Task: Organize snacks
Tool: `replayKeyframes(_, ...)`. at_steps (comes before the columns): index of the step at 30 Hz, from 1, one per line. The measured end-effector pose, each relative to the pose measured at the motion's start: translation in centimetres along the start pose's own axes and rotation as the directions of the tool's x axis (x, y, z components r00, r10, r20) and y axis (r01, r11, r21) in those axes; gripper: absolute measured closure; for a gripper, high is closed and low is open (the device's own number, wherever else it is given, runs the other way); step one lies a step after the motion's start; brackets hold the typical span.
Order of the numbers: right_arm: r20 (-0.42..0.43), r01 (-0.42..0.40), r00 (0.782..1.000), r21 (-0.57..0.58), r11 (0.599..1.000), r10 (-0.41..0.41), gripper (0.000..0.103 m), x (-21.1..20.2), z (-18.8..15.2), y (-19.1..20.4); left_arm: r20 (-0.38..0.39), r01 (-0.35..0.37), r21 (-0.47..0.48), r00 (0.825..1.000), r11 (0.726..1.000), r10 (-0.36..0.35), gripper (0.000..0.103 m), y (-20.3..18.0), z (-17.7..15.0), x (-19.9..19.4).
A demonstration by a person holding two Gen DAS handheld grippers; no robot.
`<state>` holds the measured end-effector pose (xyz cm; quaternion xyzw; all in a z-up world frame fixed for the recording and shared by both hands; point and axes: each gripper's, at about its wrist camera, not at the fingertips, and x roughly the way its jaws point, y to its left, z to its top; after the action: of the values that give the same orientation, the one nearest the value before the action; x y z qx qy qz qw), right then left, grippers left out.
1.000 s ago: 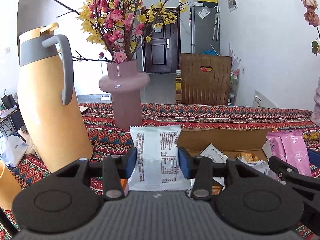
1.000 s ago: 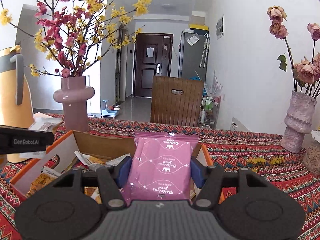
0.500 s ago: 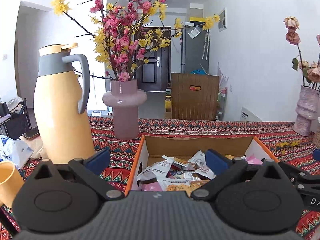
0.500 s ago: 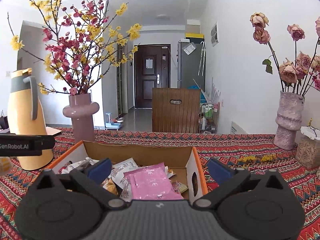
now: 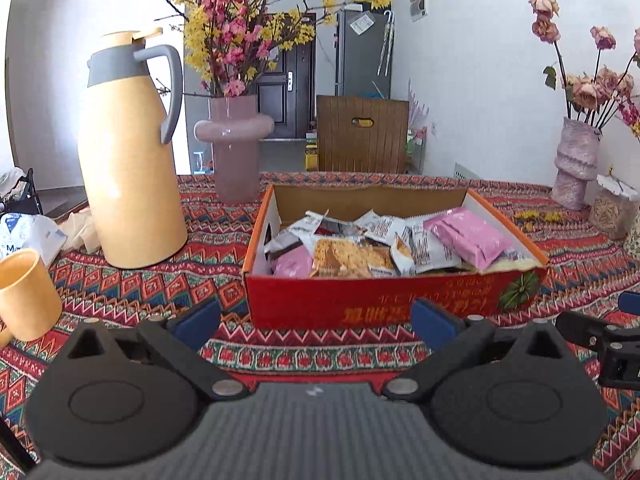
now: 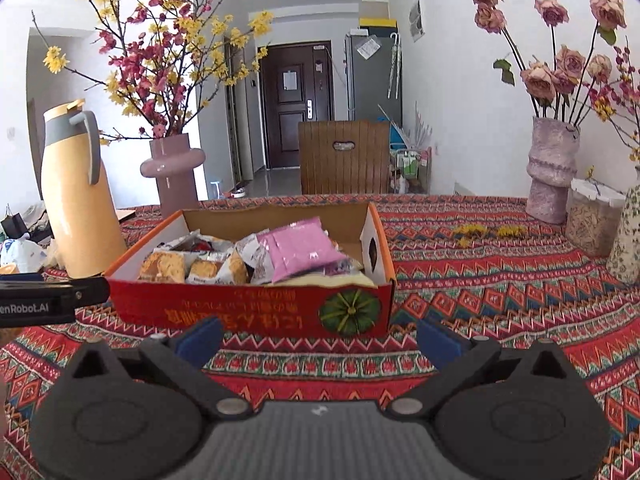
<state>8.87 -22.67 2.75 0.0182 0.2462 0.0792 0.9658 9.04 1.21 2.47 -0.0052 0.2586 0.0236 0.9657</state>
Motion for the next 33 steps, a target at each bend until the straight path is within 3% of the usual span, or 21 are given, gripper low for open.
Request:
replayKeyframes(10, -0.094, 0.002, 0.996, 0.024, 1.000, 0.000, 0.000, 0.2, -2.1, -0.5, -0.106, 0.011, -0.011, 0.994, 1.000, -0.012, 0.000, 0.2, -3.4, 0.1)
replayKeyframes(33, -0.129, -0.012, 0.992, 0.024, 1.000, 0.015, 0.000, 0.5, -2.6, -0.1, -0.125, 0.002, -0.019, 0.992, 1.000, -0.005, 0.000, 0.1, -3.9, -0.3)
